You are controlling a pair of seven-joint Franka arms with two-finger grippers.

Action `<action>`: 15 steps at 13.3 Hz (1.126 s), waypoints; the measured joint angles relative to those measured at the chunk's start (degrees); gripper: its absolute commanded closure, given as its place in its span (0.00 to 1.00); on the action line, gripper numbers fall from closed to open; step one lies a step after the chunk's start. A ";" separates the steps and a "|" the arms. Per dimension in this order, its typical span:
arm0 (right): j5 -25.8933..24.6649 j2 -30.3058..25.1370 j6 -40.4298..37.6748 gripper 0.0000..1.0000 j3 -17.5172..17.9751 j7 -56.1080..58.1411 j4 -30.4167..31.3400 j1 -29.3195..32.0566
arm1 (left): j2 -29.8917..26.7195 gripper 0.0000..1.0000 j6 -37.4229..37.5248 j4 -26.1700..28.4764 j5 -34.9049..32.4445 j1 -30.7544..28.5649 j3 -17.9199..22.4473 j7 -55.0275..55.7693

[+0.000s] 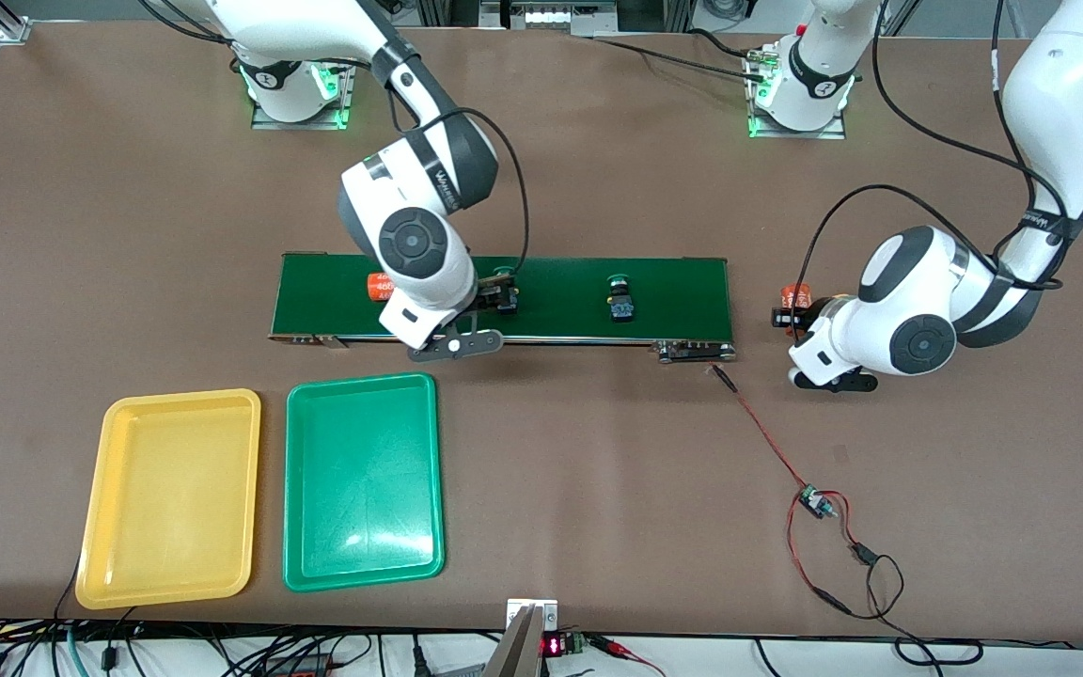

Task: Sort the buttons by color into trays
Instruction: 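Carry the button to the green tray while the left gripper places the capacitor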

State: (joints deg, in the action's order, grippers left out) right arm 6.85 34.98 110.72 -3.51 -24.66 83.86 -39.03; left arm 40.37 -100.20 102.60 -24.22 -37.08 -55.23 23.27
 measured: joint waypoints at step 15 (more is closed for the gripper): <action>-0.02 2.99 3.07 0.88 -0.18 -8.41 5.38 -3.42 | -0.25 0.77 3.68 -1.62 -11.04 11.71 -10.10 -35.87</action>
State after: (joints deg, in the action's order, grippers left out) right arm 6.83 37.97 113.79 -3.69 -33.07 89.23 -42.45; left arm 40.11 -96.52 100.98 -35.26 -25.37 -65.33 -12.59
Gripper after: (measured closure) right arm 0.414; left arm 0.502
